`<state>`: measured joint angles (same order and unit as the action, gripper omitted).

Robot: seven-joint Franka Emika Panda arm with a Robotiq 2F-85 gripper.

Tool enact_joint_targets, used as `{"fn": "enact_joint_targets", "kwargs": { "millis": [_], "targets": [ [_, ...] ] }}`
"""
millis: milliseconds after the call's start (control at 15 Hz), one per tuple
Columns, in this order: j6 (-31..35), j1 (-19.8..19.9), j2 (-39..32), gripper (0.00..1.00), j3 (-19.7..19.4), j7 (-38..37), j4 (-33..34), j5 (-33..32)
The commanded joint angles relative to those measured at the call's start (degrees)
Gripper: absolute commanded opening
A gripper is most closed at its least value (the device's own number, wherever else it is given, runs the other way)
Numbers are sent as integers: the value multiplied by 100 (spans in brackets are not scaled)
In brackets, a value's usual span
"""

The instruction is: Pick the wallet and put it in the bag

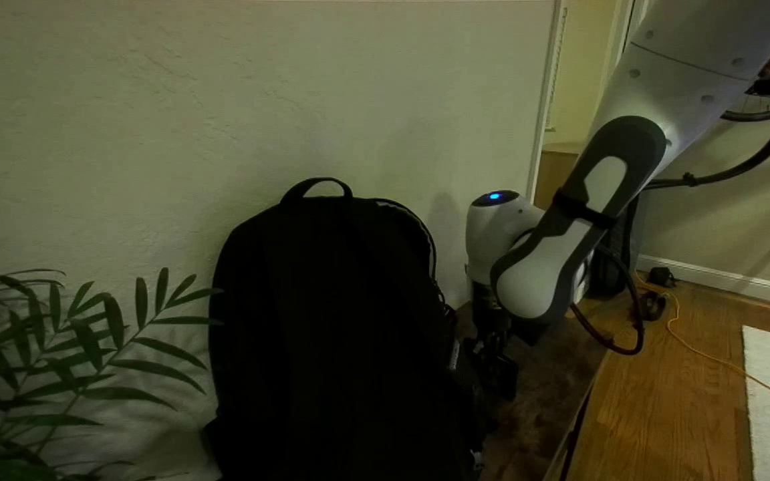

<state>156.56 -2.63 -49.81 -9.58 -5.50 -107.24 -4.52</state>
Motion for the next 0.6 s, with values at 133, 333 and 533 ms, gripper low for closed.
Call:
{"fn": "enact_joint_targets", "kwargs": {
  "millis": [133, 333, 533],
  "targets": [
    [-687, 404, 668, 7, 570, 485, -477, 179],
    [-1063, 406, 1008, 7, 635, 567, -660, 161],
    [-1397, 312, 1423, 7, 572, 531, -840, 81]
  ]
}}
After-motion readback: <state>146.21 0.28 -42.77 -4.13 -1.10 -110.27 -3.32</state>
